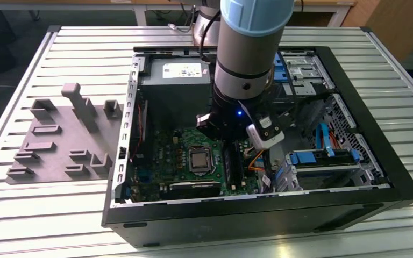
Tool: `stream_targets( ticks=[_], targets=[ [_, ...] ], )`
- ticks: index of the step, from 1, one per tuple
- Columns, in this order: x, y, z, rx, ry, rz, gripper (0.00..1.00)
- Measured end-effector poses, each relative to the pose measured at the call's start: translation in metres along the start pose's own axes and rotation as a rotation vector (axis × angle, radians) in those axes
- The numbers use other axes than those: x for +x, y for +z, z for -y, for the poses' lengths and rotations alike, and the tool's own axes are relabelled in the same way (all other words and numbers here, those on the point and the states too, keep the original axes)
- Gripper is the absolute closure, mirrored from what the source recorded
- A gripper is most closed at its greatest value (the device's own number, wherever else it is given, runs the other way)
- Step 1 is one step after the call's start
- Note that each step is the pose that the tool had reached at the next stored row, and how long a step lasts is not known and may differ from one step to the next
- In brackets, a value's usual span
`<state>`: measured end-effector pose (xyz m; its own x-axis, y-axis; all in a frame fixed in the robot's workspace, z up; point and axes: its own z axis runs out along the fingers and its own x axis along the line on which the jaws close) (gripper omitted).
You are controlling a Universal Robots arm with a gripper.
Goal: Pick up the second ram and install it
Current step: 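Insert the second ram into the second slot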
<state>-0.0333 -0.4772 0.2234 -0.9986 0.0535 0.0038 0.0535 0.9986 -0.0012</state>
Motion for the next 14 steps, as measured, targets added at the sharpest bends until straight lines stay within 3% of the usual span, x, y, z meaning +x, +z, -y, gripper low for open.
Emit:
stream_targets(
  ticks=[6,11,14],
  targets=[
    [-0.0001,0.0005,0.0,0.0002,0.005,-0.0001,0.86],
    [-0.0011,0.0012,-0.0001,-0.0011,-0.042,0.0,0.86],
    [-0.0026,0.0015,-0.0001,-0.0009,-0.047,-0.0001,0.86]
  ],
)
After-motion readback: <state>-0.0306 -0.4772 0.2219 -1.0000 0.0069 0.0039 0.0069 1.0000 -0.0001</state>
